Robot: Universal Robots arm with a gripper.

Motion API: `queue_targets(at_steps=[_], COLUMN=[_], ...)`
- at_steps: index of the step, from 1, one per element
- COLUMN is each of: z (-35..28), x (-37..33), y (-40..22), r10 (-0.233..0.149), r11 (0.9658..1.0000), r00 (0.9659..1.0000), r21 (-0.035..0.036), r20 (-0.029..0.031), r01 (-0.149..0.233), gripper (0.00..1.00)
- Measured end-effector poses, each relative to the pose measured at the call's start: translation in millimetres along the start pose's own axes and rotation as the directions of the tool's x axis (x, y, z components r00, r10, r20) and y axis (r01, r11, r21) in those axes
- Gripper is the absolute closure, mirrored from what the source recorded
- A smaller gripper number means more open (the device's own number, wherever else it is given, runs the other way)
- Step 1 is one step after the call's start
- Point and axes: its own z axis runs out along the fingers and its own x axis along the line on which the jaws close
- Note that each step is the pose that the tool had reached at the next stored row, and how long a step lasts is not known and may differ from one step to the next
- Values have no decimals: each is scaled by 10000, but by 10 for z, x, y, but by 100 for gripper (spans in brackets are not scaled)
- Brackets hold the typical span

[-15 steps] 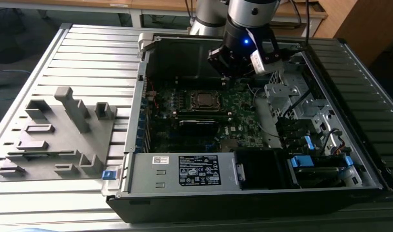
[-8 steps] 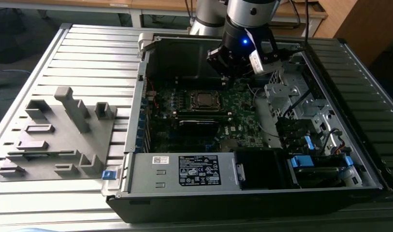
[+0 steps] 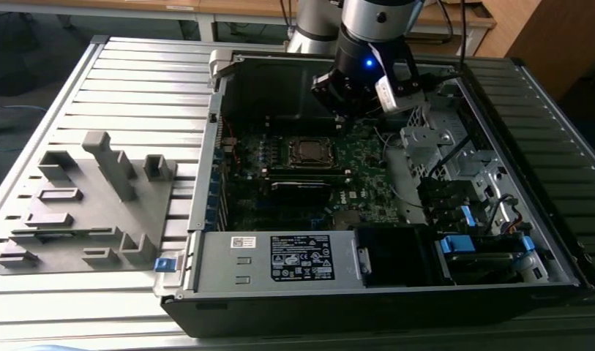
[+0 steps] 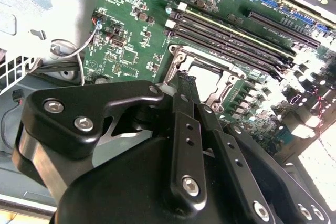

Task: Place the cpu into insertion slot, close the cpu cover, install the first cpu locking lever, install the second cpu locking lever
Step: 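Install the second cpu locking lever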

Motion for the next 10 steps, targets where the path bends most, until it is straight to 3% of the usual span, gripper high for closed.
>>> queue_targets(at_steps=[10], z=[2], x=[28], y=[-4], r10=[1], r11=[10000], r00=[10000], r21=[0], r20=[0], r01=[-1], gripper=[89])
